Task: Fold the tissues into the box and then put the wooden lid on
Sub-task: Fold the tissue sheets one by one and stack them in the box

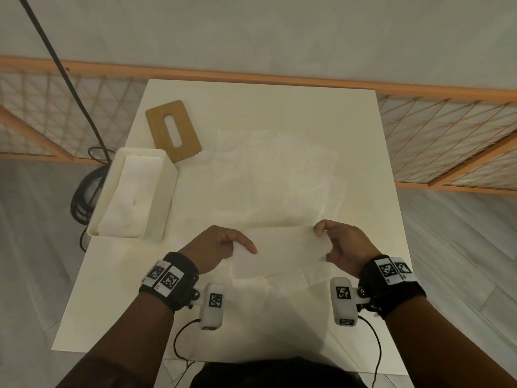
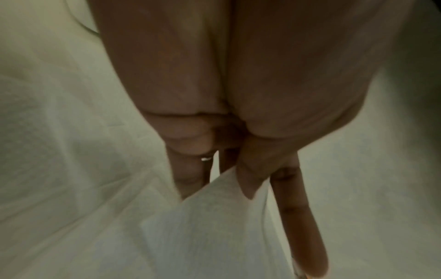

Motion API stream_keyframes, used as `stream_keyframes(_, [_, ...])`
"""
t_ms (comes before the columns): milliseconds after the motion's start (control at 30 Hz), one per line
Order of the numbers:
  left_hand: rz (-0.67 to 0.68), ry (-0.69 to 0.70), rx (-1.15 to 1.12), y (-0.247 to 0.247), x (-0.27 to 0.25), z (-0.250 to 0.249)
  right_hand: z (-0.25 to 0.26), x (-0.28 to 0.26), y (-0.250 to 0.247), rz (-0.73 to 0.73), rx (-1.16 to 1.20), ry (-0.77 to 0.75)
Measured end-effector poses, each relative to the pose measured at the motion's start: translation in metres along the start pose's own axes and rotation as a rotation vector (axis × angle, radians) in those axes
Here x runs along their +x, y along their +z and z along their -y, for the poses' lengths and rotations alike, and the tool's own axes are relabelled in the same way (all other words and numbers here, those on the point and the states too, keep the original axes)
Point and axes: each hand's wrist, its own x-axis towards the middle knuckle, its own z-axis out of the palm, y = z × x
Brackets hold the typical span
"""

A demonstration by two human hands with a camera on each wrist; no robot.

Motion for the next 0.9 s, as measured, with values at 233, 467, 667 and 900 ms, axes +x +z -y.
stream_keyframes(233, [0.030, -0.230, -0.449, 0.010, 0.010, 0.017, -0.011, 0.010, -0.009, -0.042, -0.148, 0.050])
stream_keyframes(467, [-0.343, -0.144, 0.354, 0.026, 0.035, 0.041, -0.010, 0.038, 0.010, -0.332, -0.849, -0.194])
stream_keyframes(667, [-0.355, -0.110, 0.533, 0.040, 0.041, 0.051, 0.022, 0.082, 0.056, -0.462, -1.050, -0.185])
stream_keyframes(900, [-0.389, -0.103, 0.555, 0.045, 0.040, 0.052, 0.039, 0.115, 0.081, -0.539, -1.101, 0.027])
